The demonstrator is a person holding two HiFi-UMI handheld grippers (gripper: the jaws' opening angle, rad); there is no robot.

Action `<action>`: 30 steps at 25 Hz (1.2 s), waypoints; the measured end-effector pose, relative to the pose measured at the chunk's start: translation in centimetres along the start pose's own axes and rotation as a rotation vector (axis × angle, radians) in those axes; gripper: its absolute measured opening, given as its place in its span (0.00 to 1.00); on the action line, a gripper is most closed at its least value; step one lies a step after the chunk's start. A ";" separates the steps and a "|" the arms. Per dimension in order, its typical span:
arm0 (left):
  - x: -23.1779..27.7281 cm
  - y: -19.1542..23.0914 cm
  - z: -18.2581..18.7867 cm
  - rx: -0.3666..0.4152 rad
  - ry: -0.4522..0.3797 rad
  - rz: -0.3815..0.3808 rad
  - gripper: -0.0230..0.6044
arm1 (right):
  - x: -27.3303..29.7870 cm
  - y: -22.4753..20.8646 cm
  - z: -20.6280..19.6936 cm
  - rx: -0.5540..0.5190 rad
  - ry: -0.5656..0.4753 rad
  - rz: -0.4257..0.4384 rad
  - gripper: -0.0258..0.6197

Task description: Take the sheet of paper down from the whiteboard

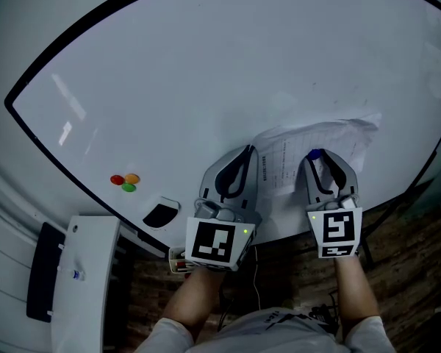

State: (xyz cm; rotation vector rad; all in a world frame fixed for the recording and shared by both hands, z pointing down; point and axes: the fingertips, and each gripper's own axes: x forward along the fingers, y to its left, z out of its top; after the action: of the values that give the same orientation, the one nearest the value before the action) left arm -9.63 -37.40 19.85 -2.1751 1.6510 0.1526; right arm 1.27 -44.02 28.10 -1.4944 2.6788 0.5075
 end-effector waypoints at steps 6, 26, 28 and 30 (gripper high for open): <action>-1.0 -0.2 -1.5 -0.032 0.043 -0.029 0.06 | -0.8 0.7 -0.3 0.052 0.012 0.032 0.24; -10.8 -4.7 -11.3 -0.169 0.262 -0.207 0.06 | -11.8 7.1 -3.9 0.261 0.157 -0.026 0.24; -12.1 -5.0 -11.9 -0.176 0.277 -0.219 0.06 | -12.8 7.8 -4.3 0.277 0.159 -0.036 0.24; -13.3 -5.3 -12.4 -0.181 0.292 -0.231 0.06 | -13.6 8.4 -4.5 0.299 0.161 -0.050 0.24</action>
State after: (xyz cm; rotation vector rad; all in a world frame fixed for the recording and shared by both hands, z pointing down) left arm -10.45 -29.01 36.82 -2.6096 1.5664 -0.0895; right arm 2.17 -30.06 37.16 -1.5663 2.6709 -0.0199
